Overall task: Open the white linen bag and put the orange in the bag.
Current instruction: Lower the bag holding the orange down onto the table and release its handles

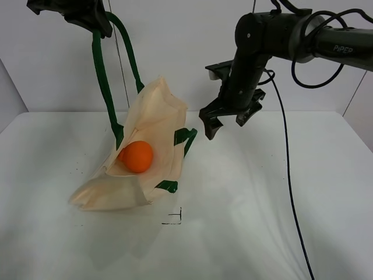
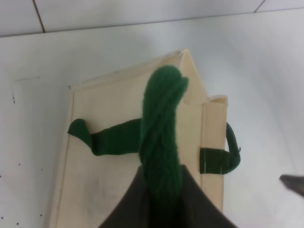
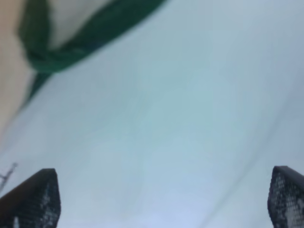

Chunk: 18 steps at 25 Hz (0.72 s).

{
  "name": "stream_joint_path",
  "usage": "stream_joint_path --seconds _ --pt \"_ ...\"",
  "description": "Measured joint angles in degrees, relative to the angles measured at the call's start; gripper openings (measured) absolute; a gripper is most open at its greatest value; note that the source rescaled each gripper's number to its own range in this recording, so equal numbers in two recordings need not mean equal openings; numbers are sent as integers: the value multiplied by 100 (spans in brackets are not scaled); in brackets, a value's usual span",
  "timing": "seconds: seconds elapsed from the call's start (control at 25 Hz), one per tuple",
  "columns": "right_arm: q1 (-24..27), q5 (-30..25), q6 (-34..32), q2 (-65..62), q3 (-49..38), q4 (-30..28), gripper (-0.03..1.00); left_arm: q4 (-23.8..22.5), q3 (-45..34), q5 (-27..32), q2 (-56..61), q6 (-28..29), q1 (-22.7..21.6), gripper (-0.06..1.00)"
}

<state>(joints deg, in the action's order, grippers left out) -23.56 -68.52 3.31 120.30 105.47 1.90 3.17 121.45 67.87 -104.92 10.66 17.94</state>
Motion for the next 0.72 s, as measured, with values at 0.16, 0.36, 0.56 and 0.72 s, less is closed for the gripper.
stream_joint_path --seconds 0.16,0.36,0.56,0.72 --pt "713 -24 -6 0 0 -31 100 0 0 0 0 -6 0 0" --pt "1761 -24 -17 0 0 -51 100 0 0 0 0 -17 0 0" --pt "2312 -129 0 0 0 76 100 0 0 0 0 -17 0 0" --pt "2339 -160 1 -63 -6 83 100 0 0 0 0 -17 0 0"
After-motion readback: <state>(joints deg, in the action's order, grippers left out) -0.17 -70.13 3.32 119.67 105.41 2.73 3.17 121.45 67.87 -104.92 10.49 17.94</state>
